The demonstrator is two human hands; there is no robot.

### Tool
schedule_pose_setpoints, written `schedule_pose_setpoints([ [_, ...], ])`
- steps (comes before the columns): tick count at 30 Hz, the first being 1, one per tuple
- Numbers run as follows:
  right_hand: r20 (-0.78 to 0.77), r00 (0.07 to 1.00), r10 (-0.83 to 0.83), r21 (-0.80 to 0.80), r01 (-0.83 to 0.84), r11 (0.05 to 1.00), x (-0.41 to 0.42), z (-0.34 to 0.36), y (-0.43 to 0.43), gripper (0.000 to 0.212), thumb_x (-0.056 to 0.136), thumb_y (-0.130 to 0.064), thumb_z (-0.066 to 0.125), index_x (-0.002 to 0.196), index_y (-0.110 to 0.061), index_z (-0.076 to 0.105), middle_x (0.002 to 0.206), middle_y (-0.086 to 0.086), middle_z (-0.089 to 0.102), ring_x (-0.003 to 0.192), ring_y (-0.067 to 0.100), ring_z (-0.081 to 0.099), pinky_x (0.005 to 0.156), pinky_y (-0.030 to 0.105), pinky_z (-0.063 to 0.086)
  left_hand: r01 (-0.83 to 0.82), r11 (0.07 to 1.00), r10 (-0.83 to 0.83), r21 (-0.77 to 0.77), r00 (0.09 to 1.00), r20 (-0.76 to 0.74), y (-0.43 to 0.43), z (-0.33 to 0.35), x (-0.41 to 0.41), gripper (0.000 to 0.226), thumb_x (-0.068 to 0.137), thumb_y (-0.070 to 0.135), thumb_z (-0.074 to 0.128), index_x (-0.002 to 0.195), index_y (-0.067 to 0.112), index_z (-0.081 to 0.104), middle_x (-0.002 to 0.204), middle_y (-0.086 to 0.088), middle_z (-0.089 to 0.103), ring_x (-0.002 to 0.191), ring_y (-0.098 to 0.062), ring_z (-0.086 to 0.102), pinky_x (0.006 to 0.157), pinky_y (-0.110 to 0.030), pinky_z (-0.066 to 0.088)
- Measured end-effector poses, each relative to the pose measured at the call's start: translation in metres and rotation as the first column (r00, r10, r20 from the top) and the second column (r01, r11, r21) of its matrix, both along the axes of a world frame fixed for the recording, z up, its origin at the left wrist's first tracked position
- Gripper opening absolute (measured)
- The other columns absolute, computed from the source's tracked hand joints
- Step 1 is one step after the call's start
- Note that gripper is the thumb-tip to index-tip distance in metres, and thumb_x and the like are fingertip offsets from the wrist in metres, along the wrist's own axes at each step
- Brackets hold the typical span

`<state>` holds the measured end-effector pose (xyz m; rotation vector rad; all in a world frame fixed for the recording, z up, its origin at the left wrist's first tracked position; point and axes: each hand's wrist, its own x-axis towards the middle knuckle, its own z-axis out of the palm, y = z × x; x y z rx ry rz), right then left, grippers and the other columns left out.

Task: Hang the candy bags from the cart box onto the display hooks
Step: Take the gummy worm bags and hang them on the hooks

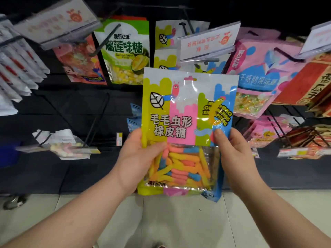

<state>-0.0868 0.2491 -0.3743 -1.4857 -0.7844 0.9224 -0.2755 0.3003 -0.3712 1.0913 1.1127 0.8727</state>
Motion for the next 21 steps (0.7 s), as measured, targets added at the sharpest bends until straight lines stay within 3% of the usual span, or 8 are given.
schedule_pose_setpoints([
  [3,0.025,0.999,-0.034,0.008,0.034,0.999,0.004,0.007,0.006,0.014,0.096,-0.027,0.053,0.089,-0.023,0.065,0.085,-0.006,0.074,0.081,0.013,0.068,0.072,0.030,0.056,-0.029,0.999,0.031,0.025,0.998,-0.058,0.006,0.006,0.009,0.024,0.085,0.001,0.066,0.098,0.022,0.061,0.097,-0.004,0.075,0.095,-0.023,0.071,0.090,-0.045,0.055],
  [5,0.037,0.998,-0.044,0.011,0.043,0.999,0.006,0.010,0.010,0.014,0.096,-0.027,0.053,0.091,-0.022,0.065,0.085,-0.006,0.074,0.080,0.011,0.068,0.071,0.027,0.055,-0.035,0.999,0.037,0.024,0.996,-0.078,0.010,0.009,0.013,0.024,0.085,0.004,0.068,0.097,0.023,0.060,0.101,-0.005,0.074,0.097,-0.024,0.070,0.092,-0.049,0.054],
  [7,0.037,0.998,-0.048,0.015,0.048,0.999,0.006,0.012,0.014,0.013,0.096,-0.027,0.053,0.093,-0.022,0.065,0.086,-0.008,0.074,0.083,0.009,0.069,0.072,0.026,0.055,-0.034,0.999,0.036,0.023,0.995,-0.093,0.012,0.011,0.015,0.023,0.085,0.007,0.069,0.097,0.025,0.060,0.100,-0.002,0.074,0.095,-0.021,0.070,0.092,-0.047,0.054],
  [12,0.029,0.997,-0.069,0.012,0.069,0.998,0.006,0.016,0.020,0.014,0.096,-0.026,0.053,0.089,-0.022,0.064,0.088,-0.004,0.072,0.088,0.017,0.068,0.083,0.039,0.053,-0.025,1.000,0.026,0.019,0.996,-0.090,0.016,0.016,0.018,0.024,0.086,0.008,0.068,0.106,0.018,0.061,0.104,-0.004,0.073,0.099,-0.023,0.069,0.093,-0.047,0.054],
  [17,0.024,0.997,-0.074,-0.014,0.074,0.997,0.010,0.017,0.021,0.015,0.096,-0.028,0.053,0.095,-0.021,0.066,0.098,0.003,0.074,0.097,0.027,0.069,0.091,0.050,0.053,-0.009,1.000,0.010,0.014,0.998,-0.062,0.017,0.019,0.022,0.022,0.086,0.007,0.068,0.097,0.024,0.060,0.100,-0.001,0.073,0.095,-0.020,0.070,0.089,-0.044,0.056],
  [21,0.022,0.997,-0.068,-0.010,0.068,0.998,0.011,0.017,0.021,0.014,0.096,-0.027,0.052,0.096,-0.023,0.066,0.092,-0.003,0.074,0.094,0.023,0.070,0.090,0.048,0.054,0.002,1.000,-0.002,0.012,0.999,-0.048,0.017,0.018,0.023,0.023,0.087,0.007,0.067,0.096,0.026,0.059,0.098,0.003,0.073,0.094,-0.017,0.070,0.088,-0.041,0.057],
])
